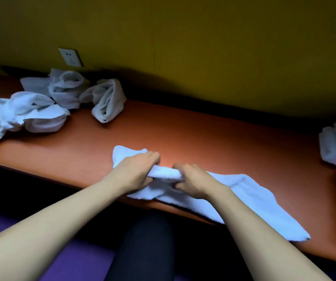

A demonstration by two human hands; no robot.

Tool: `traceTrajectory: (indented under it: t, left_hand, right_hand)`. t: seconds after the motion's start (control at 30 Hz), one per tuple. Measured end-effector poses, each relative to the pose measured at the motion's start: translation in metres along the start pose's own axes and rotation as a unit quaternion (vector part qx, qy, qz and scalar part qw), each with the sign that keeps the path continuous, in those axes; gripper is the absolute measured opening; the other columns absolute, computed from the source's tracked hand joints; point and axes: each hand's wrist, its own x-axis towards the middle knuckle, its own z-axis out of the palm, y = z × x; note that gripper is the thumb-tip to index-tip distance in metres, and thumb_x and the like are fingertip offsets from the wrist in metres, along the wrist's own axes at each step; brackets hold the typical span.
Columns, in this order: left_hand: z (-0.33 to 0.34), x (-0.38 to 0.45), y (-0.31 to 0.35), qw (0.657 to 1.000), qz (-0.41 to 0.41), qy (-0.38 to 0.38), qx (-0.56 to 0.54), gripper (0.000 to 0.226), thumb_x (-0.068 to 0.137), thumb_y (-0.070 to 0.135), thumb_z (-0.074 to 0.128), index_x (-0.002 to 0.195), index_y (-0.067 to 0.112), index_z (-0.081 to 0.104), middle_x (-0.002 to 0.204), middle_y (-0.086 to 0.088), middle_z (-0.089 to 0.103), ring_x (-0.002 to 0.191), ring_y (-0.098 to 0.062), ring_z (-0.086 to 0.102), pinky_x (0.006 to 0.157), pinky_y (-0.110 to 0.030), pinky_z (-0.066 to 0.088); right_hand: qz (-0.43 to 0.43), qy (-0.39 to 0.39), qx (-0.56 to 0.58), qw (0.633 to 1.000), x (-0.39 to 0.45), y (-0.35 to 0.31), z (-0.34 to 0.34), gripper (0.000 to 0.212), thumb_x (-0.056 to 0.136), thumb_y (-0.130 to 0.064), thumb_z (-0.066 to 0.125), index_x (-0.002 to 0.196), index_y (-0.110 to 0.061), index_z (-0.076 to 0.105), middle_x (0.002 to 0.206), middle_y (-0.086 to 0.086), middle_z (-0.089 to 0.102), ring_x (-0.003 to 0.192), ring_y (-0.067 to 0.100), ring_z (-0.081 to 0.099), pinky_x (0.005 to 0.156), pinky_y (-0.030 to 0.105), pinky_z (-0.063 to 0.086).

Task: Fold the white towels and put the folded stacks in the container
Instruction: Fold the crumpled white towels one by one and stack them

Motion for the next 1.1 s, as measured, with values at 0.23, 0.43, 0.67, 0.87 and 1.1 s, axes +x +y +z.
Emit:
traceTrajectory:
  t: [0.23, 0.43, 0.67, 0.87, 1.1]
  left_hand:
    - [-0.035, -0.002, -0.014, 0.983, -0.032, -0.177, 0.034, 0.030, 0.084, 0.049, 0.062, 0.083, 0.028, 0.039, 0.092, -0.002, 0.050, 0.082, -0.024, 0.053, 0.067, -0.033, 0.034]
    - [-0.081, -0.003, 0.003, 0.977, -0.059, -0.199, -0.042, 0.017, 0.072, 0.035, 0.061, 0.072, 0.023, 0.049, 0.070, 0.003, 0.059, 0.072, -0.028, 0.055, 0.064, -0.038, 0.047]
    - [-0.115, -0.015, 0.035, 0.975, -0.077, -0.121, -0.169, 0.035, 0.060, 0.051, 0.052, 0.079, 0.022, 0.051, 0.082, 0.002, 0.057, 0.079, -0.025, 0.055, 0.070, -0.035, 0.044]
    - [-0.152, -0.026, 0.046, 0.975, -0.093, 0.035, -0.200, 0.039, 0.063, 0.049, 0.073, 0.082, 0.022, 0.052, 0.077, 0.005, 0.058, 0.073, -0.019, 0.057, 0.064, -0.036, 0.046]
    - [-0.184, -0.047, 0.063, 0.993, -0.055, 0.028, 0.105, 0.050, 0.077, 0.060, 0.064, 0.087, 0.021, 0.034, 0.081, 0.006, 0.050, 0.074, -0.028, 0.047, 0.059, -0.036, 0.032]
  right_hand:
    - [0.094, 0.185, -0.005, 0.978, -0.034, 0.045, -0.043, 0.012, 0.083, -0.032, 0.066, 0.086, -0.024, 0.058, 0.088, 0.000, 0.068, 0.087, 0.031, 0.062, 0.063, 0.035, 0.042]
    - [0.180, 0.246, -0.041, 0.952, -0.089, 0.069, -0.083, 0.006, 0.089, -0.030, 0.062, 0.090, -0.025, 0.065, 0.088, 0.005, 0.069, 0.088, 0.036, 0.063, 0.065, 0.037, 0.044]
    - [0.181, 0.373, 0.098, 0.905, -0.148, 0.049, -0.116, 0.014, 0.084, -0.014, 0.059, 0.088, -0.025, 0.066, 0.082, -0.001, 0.070, 0.084, 0.029, 0.063, 0.066, 0.033, 0.042]
    - [0.104, 0.402, 0.146, 0.898, -0.199, 0.036, -0.149, 0.012, 0.081, -0.015, 0.071, 0.076, -0.025, 0.071, 0.068, -0.008, 0.068, 0.064, 0.008, 0.059, 0.058, 0.025, 0.042]
    - [0.065, 0.360, -0.093, 0.926, -0.245, 0.034, -0.143, 0.018, 0.077, -0.035, 0.075, 0.071, -0.024, 0.062, 0.068, -0.006, 0.059, 0.066, 0.020, 0.057, 0.058, 0.033, 0.040]
